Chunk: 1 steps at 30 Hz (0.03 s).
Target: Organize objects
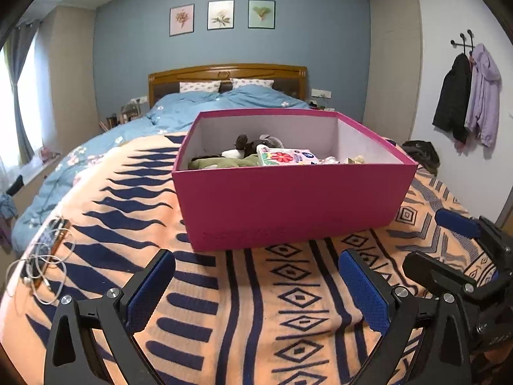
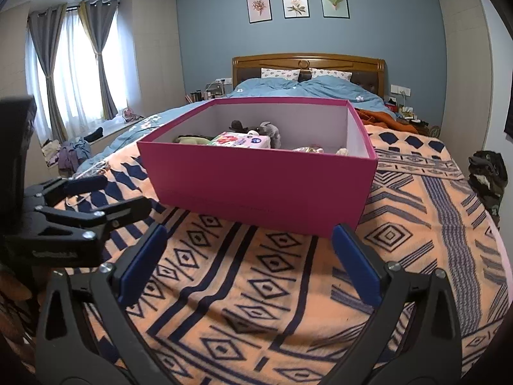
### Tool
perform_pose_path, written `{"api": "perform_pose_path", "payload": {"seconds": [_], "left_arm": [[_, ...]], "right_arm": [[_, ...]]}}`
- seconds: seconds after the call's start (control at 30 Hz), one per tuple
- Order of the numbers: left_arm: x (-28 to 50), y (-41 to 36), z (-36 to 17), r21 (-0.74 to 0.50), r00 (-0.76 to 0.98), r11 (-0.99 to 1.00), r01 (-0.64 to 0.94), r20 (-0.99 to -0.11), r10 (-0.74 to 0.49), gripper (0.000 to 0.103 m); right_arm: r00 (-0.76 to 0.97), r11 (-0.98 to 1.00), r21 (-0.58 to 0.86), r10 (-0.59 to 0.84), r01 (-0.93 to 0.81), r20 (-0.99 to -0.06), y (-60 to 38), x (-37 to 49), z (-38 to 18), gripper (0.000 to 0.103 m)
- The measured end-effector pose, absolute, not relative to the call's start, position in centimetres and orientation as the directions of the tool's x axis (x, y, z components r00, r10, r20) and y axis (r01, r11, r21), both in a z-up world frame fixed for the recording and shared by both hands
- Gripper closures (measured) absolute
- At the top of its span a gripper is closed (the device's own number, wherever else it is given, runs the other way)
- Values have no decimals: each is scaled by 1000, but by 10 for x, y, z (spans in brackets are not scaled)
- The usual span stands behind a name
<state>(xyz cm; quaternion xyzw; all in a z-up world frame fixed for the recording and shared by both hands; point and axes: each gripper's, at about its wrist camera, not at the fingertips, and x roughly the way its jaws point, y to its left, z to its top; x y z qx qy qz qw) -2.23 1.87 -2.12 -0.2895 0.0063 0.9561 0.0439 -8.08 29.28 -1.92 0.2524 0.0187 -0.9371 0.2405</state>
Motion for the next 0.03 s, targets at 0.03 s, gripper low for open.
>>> {"api": "perform_pose_path", "payload": {"seconds": [0.03], "left_arm": [[-20,20,-21,-11,-827,-996,-92,-557,82,0]], "right_arm": [[-756,-884,86,-440,460,-484,292,-80,-19,0]]}}
